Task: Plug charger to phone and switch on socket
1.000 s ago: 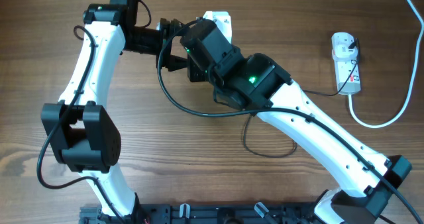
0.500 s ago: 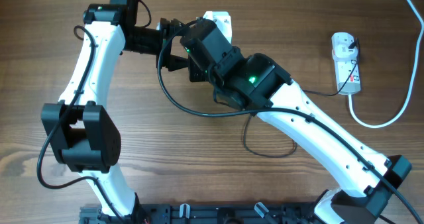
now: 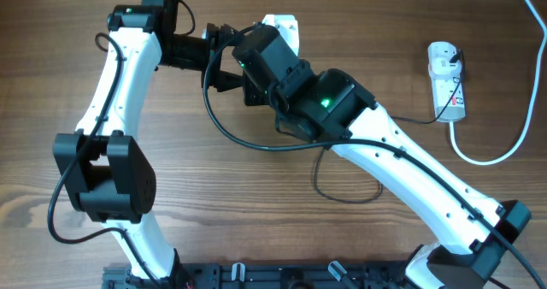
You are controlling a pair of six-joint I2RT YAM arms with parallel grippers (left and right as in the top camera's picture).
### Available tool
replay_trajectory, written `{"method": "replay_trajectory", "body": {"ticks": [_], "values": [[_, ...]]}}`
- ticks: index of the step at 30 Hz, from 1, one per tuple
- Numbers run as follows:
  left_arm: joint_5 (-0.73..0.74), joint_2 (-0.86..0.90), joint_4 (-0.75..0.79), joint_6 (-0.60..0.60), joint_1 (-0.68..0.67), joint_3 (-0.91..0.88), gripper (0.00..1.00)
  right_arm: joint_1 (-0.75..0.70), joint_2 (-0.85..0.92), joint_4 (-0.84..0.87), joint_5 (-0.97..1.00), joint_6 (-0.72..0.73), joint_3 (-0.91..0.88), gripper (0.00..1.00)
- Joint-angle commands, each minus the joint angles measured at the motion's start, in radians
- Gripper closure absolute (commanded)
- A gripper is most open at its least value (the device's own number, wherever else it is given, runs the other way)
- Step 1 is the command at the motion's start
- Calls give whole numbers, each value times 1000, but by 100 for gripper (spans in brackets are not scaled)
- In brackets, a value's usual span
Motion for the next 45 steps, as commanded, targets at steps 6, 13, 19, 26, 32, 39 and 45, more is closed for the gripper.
{"method": "replay_trajectory", "body": {"ticks": [6, 13, 19, 26, 32, 39, 45], "values": [[57, -25, 3, -5, 2, 3, 38, -2, -23, -1, 1, 8, 18, 78], [57, -25, 3, -5, 2, 3, 38, -2, -23, -2, 1, 8, 18, 81], [57, -25, 3, -5, 2, 3, 38, -2, -23, -3, 1, 8, 18, 82], [57, -25, 3, -5, 2, 3, 37, -2, -23, -2, 1, 8, 18, 83], [57, -25, 3, -5, 2, 3, 36, -2, -23, -3, 1, 26, 18, 86], [57, -25, 3, -5, 2, 3, 36, -1, -23, -6, 1, 25, 18, 91], [57, -25, 3, -5, 2, 3, 36, -2, -23, -5, 1, 25, 18, 91]]}}
